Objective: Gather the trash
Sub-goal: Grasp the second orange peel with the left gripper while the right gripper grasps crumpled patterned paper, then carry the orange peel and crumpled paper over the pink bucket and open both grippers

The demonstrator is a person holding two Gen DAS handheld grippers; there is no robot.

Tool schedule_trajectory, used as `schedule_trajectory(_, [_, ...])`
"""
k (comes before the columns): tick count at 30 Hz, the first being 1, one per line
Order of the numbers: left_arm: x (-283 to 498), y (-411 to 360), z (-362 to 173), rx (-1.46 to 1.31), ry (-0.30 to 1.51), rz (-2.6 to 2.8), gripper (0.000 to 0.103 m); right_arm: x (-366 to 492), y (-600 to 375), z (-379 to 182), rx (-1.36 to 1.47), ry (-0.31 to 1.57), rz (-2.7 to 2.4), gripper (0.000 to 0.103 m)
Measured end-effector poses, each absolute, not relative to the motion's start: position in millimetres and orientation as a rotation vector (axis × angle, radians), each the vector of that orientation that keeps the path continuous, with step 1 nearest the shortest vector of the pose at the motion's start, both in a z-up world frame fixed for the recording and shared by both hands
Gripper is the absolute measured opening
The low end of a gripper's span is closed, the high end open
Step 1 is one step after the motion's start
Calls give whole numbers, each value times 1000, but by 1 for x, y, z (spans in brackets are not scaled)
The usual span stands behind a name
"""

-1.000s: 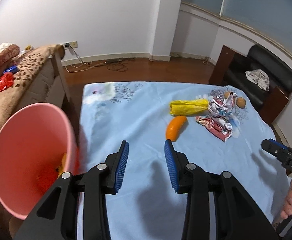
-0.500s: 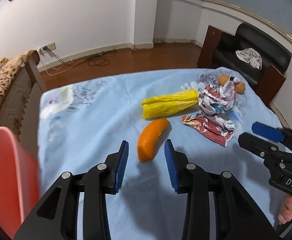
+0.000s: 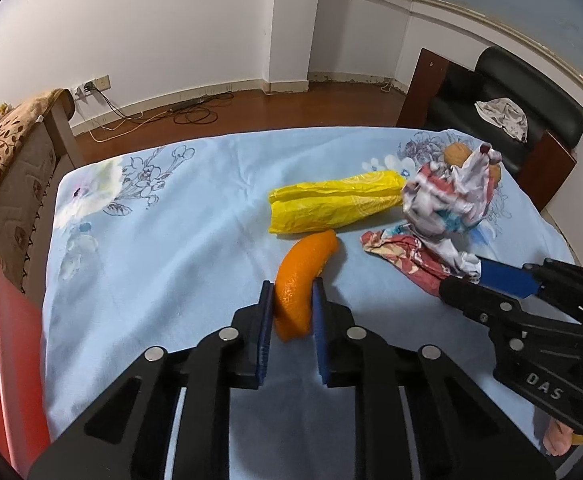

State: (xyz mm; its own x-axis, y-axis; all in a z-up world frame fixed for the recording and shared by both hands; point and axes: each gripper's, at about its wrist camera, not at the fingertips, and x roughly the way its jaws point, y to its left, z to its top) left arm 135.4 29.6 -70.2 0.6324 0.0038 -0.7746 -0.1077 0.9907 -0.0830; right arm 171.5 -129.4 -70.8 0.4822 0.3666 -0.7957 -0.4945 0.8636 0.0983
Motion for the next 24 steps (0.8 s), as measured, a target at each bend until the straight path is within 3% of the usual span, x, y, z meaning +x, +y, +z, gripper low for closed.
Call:
schedule_trajectory(1, [134,29,-70,-125,884,63,17,170,-129,-70,-156,921,525,16])
schedule_trajectory(5, [127,26,-65,-118,883,58,17,162,-131,-68,-164,911,532,9])
schedule_trajectory(24, [76,27,-27,-111,828,41,17,114,-156,-44,-27,929,601,7])
